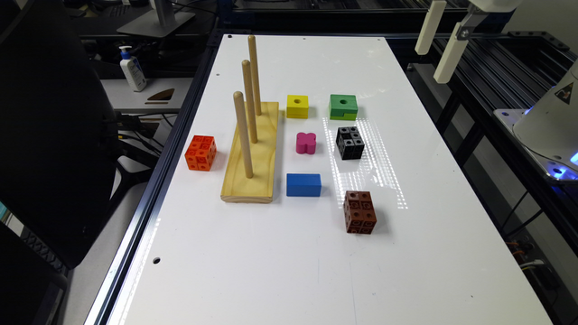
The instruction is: Pick up pink flower.
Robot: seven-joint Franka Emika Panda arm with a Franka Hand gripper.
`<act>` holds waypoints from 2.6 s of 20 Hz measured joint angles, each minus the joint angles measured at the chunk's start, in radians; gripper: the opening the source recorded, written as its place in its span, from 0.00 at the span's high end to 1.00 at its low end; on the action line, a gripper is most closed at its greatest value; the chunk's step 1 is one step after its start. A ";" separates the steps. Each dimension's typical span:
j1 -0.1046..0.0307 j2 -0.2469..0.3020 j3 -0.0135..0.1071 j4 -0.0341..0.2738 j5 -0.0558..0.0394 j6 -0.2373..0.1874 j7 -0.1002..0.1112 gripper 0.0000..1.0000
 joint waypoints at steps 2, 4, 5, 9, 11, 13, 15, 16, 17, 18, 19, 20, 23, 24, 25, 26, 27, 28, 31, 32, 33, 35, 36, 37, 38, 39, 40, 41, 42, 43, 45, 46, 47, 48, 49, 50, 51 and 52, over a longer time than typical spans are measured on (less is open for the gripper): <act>0.000 0.000 0.000 0.000 0.0000 0.003 0.000 0.00; 0.000 0.000 0.000 0.000 0.0000 0.008 0.000 0.00; 0.000 0.001 0.000 0.001 0.0000 0.013 0.000 0.00; -0.002 0.005 0.000 0.003 0.0000 0.028 0.000 0.00; -0.003 0.008 0.000 0.005 0.0000 0.033 0.000 0.00; -0.004 0.015 0.000 0.008 0.0000 0.039 0.000 0.00; -0.005 0.028 0.000 0.019 0.0000 0.044 0.000 0.00; -0.005 0.034 0.000 0.024 0.0000 0.045 0.000 0.00; -0.005 0.041 0.000 0.030 0.0000 0.046 0.000 0.00; -0.006 0.050 0.000 0.036 0.0000 0.047 0.000 0.00; -0.007 0.058 0.000 0.042 0.0000 0.050 0.000 0.00; -0.009 0.069 0.000 0.050 -0.0003 0.053 -0.001 0.00; -0.015 0.106 0.000 0.080 -0.0008 0.058 -0.002 0.00; -0.016 0.120 0.000 0.092 -0.0009 0.059 -0.002 0.00; -0.017 0.135 0.000 0.105 -0.0011 0.060 -0.002 0.00; -0.018 0.149 0.000 0.118 -0.0012 0.060 -0.002 0.00; -0.019 0.161 0.000 0.128 -0.0012 0.060 -0.002 0.00; -0.020 0.173 0.000 0.138 -0.0013 0.060 -0.002 0.00; -0.023 0.208 0.000 0.167 -0.0017 0.061 -0.003 0.00; -0.024 0.217 0.000 0.174 -0.0017 0.061 -0.003 0.00; -0.024 0.227 0.000 0.184 -0.0018 0.061 -0.003 0.00; -0.026 0.244 0.000 0.201 -0.0019 0.061 -0.003 0.00; -0.026 0.252 0.000 0.208 -0.0019 0.061 -0.003 0.00; -0.026 0.260 0.000 0.215 -0.0020 0.061 -0.003 0.00; -0.026 0.269 0.000 0.224 -0.0020 0.062 -0.003 0.00; -0.026 0.277 0.000 0.232 -0.0021 0.062 -0.003 0.00; -0.026 0.285 0.000 0.241 -0.0021 0.062 -0.003 0.00; -0.026 0.296 0.000 0.252 -0.0022 0.062 -0.003 0.00; -0.026 0.306 0.000 0.262 -0.0022 0.062 -0.003 0.00; -0.026 0.317 0.000 0.273 -0.0023 0.062 -0.003 0.00; -0.026 0.337 0.000 0.292 -0.0023 0.062 -0.003 0.00; -0.026 0.351 0.000 0.305 -0.0024 0.062 -0.003 0.00; -0.026 0.363 0.000 0.317 -0.0025 0.062 -0.003 0.00; -0.026 0.374 0.000 0.327 -0.0026 0.062 -0.003 0.00; -0.026 0.386 0.000 0.338 -0.0026 0.062 -0.003 0.00; -0.026 0.395 0.000 0.346 -0.0027 0.062 -0.003 0.00; -0.026 0.403 0.000 0.354 -0.0028 0.062 -0.003 0.00; -0.026 0.411 0.000 0.361 -0.0028 0.062 -0.003 0.00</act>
